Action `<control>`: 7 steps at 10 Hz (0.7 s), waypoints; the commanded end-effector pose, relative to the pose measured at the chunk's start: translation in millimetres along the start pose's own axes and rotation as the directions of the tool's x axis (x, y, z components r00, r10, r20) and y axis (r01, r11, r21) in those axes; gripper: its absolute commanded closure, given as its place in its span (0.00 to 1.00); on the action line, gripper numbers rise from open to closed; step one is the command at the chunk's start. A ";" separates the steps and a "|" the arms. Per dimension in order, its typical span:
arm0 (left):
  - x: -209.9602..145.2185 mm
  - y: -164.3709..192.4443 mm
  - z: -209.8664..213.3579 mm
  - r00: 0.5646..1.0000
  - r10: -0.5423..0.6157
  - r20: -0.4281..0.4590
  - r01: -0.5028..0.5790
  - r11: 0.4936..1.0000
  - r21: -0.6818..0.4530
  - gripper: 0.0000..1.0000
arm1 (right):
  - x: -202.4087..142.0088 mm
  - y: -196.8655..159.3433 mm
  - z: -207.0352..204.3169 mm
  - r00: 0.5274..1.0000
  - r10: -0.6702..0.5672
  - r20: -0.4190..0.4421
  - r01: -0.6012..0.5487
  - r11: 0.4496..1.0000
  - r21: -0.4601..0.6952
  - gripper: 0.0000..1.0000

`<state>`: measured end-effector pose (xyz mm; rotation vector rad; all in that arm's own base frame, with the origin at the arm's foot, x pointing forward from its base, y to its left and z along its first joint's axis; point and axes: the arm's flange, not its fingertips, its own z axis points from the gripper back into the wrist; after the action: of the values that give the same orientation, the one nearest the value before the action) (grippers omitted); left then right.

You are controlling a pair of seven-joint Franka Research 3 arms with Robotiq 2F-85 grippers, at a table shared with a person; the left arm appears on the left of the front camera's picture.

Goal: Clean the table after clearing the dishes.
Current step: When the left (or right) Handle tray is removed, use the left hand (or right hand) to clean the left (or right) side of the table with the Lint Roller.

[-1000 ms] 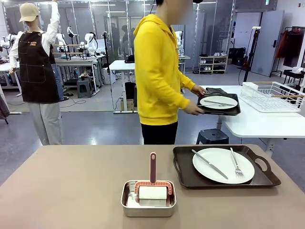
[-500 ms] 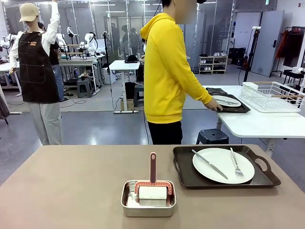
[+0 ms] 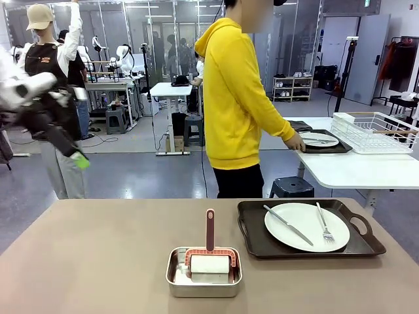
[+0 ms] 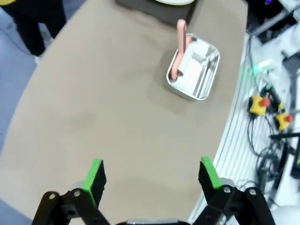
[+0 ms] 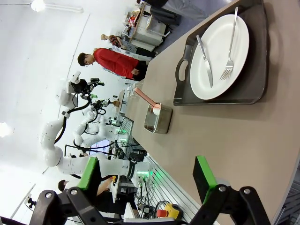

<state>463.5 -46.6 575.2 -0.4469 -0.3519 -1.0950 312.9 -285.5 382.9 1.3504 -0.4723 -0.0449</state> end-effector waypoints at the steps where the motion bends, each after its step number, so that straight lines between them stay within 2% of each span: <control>1: 32.3 0.7 -31.8 0.986 -0.089 -0.138 0.094 0.995 0.031 0.00 | -3.0 3.5 1.0 1.000 0.004 -0.004 -0.004 1.000 0.001 0.00; 3: 73.2 -26.4 -80.6 0.941 -0.207 -0.270 0.216 0.976 0.005 0.00 | -3.0 3.5 1.0 1.000 0.004 -0.004 -0.004 1.000 0.001 0.00; 5: 94.6 -38.9 -116.1 0.903 -0.262 -0.339 0.280 0.960 0.004 0.00 | -3.0 3.5 1.0 1.000 0.004 -0.004 -0.004 1.000 0.001 0.00; 6: 97.8 -40.9 -122.9 0.899 -0.269 -0.344 0.285 0.959 -0.005 0.00 | -3.0 3.5 1.0 1.000 0.004 -0.004 -0.004 1.000 0.001 0.00; 7: 93.4 -40.7 -115.4 0.916 -0.242 -0.320 0.257 0.966 0.003 0.00 | -3.0 3.5 1.0 1.000 0.004 -0.004 -0.004 1.000 0.001 0.00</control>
<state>467.4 -205.8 517.7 -0.1958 -0.1256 -1.4312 312.9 -285.6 382.9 1.3503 -0.4723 -0.0450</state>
